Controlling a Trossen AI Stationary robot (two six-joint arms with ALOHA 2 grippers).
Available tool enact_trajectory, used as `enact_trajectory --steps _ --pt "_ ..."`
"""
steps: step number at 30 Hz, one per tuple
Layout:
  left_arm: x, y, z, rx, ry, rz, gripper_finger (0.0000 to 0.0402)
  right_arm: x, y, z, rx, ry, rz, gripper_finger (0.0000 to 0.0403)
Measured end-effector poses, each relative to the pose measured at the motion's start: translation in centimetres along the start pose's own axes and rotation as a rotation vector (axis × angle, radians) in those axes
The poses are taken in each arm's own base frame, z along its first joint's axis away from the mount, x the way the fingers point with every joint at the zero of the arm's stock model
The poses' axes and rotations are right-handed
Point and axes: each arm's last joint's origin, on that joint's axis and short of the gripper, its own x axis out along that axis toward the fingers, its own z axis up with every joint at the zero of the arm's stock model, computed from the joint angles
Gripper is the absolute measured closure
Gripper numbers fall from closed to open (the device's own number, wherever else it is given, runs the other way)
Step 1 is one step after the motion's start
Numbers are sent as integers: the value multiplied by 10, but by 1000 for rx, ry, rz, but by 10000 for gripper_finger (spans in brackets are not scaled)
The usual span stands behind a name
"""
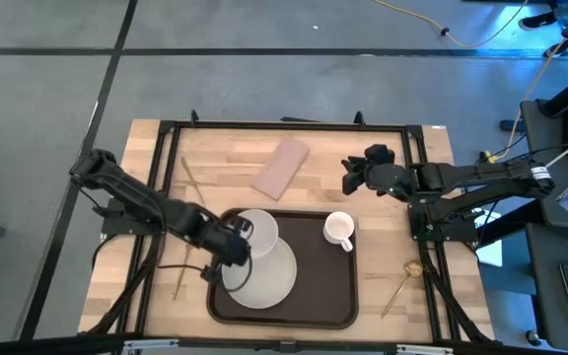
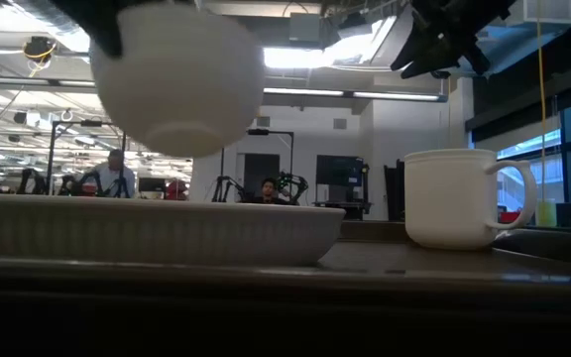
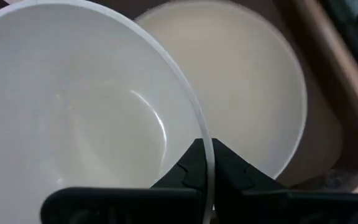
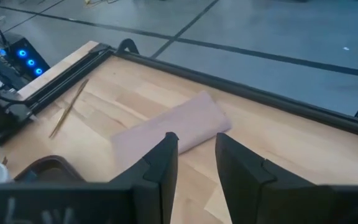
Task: Set up tray
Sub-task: Put the white bowl on top of the white plate on the brown serving tray
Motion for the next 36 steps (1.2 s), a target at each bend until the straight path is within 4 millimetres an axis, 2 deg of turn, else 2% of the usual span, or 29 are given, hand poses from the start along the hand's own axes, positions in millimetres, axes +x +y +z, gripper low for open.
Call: enact_trajectory --steps 6,13,21,31,36 --pt "29 -19 3 55 81 -19 398 0 0 0 0 7 7 293" --pt "45 -35 35 92 82 -35 398 0 1 -1 11 33 34 293" --pt "72 -49 35 57 202 -35 398 0 1 -4 34 98 67 293" --pt "74 -54 35 -6 198 -51 398 0 1 -5 31 106 70 293" --pt "74 -55 35 -10 195 -64 383 0 1 -5 31 106 70 293"
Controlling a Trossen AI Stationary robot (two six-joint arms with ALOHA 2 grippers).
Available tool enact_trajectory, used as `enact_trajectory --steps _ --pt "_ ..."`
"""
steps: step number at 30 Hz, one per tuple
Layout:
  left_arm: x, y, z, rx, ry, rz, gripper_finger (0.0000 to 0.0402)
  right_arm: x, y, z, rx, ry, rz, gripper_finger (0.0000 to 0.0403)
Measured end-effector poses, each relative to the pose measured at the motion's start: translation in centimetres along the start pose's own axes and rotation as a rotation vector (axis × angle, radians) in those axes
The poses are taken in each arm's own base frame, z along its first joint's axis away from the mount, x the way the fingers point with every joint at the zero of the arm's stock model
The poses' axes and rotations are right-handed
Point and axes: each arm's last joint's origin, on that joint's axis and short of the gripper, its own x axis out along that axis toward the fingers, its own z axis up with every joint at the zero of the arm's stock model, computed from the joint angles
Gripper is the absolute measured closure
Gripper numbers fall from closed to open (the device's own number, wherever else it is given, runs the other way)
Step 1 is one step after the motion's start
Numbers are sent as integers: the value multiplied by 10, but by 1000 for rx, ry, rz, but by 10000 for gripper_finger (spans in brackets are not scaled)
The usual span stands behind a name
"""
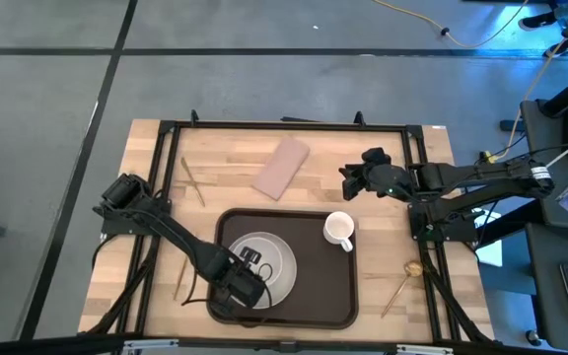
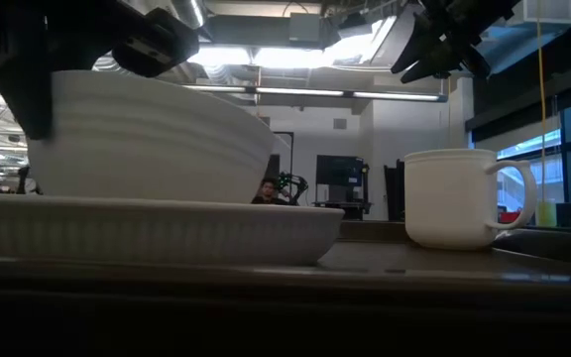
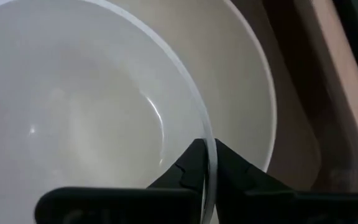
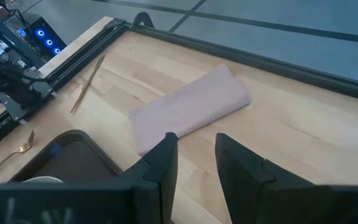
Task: Set up tray
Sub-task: Put the white bowl on top of the white plate on the brown serving tray
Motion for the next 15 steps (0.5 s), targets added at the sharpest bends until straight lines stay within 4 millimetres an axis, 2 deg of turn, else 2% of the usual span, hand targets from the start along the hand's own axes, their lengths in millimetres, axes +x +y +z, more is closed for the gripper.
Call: enact_trajectory --steps 15 --pt "0 0 2 14 -17 0 332 0 0 0 0 1 1 293"
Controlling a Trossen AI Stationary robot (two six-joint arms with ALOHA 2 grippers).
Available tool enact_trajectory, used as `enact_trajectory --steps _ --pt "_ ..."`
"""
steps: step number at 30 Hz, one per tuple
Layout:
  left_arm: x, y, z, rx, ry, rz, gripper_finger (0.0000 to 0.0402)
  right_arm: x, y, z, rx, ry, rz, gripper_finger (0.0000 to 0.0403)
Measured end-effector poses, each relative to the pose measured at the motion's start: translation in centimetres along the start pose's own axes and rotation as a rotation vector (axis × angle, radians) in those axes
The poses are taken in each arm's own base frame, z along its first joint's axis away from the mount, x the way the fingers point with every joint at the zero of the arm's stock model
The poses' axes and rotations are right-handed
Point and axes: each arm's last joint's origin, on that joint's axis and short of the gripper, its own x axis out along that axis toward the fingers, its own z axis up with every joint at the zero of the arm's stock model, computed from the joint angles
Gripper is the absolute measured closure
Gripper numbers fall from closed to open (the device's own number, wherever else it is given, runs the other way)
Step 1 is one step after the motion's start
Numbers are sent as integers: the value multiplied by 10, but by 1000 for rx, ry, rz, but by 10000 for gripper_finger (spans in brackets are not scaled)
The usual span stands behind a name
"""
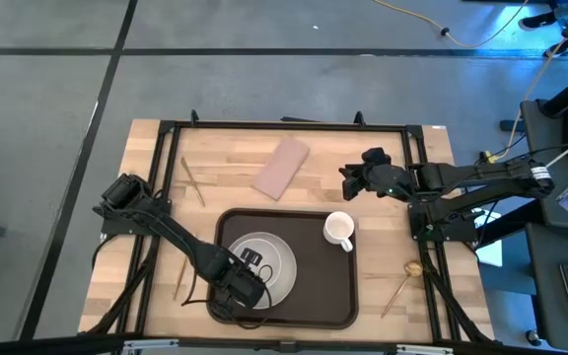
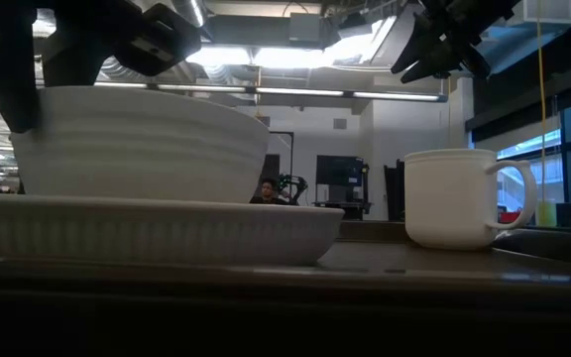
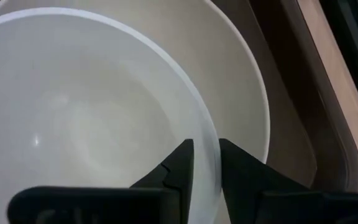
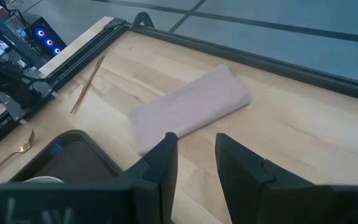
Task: Set up tray
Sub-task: Put the white bowl on top of the white plate on the brown serving tray, then put the brown napkin below the white mug on the brown serving tray
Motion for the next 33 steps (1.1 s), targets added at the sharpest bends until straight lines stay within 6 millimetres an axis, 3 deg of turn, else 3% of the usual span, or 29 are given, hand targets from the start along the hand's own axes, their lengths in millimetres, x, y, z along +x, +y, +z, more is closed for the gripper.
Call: enact_trajectory --steps 11,16,19,23,28,33 --pt "-11 2 -3 0 -4 13 296 0 0 0 0 1 1 293" --pt "-32 5 -9 -8 -15 30 271 0 0 0 0 1 1 293" --pt "-58 7 -13 -28 -77 45 264 0 0 0 0 1 1 293" --pt "-108 14 -25 -115 -238 116 265 0 0 0 2 1 1 293" --pt "-171 27 -52 -282 -470 252 276 0 1 -1 67 49 45 293" --pt "-211 36 -81 -436 -609 331 288 0 2 -2 76 73 66 293"
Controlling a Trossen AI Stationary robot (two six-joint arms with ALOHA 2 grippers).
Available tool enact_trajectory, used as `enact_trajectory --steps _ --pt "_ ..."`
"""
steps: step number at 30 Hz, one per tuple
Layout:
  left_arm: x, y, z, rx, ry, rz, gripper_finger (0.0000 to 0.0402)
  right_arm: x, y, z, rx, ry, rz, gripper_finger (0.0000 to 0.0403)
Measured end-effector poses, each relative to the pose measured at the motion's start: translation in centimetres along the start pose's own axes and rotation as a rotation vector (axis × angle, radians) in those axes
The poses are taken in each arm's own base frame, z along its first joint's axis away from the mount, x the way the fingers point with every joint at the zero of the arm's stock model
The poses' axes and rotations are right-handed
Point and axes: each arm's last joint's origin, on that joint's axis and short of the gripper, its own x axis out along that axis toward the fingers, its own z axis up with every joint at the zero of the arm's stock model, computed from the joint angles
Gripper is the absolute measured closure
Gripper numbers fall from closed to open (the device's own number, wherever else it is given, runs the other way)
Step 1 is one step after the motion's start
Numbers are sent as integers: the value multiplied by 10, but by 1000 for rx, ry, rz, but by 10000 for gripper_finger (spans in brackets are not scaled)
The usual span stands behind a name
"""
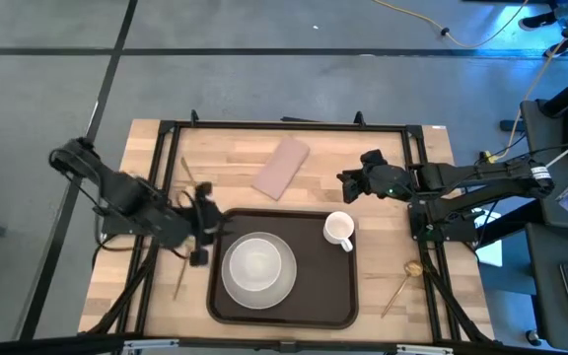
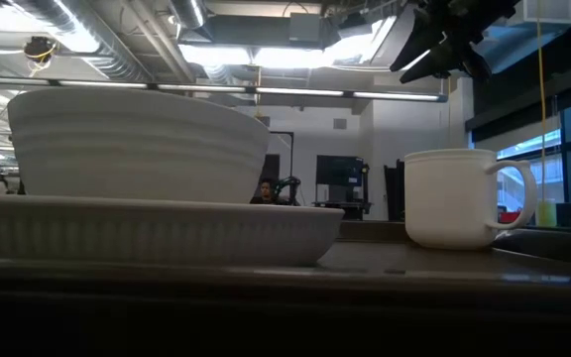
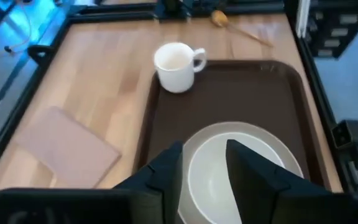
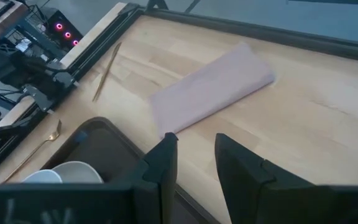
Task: Set up tray
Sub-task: Put the brown napkin below the white mug on the brown serving tray
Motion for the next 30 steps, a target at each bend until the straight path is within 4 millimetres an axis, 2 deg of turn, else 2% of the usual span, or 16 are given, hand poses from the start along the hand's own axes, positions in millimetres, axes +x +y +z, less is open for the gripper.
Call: enact_trajectory --steps 5,10,15,20,24,30 --pt "-20 18 -10 -71 5 26 292 0 1 1 6 -6 7 293" --pt "-19 37 -24 -131 50 145 292 1 7 6 80 -47 72 293" --pt "5 65 -32 -188 115 259 293 16 11 16 166 -43 148 293" --pt "38 102 -36 -262 150 190 293 43 5 27 215 -49 143 293" --pt "58 137 -44 -382 121 121 299 58 -14 40 255 -81 47 293" --pt "86 197 -74 -590 63 -19 317 85 -39 54 232 -59 -5 293"
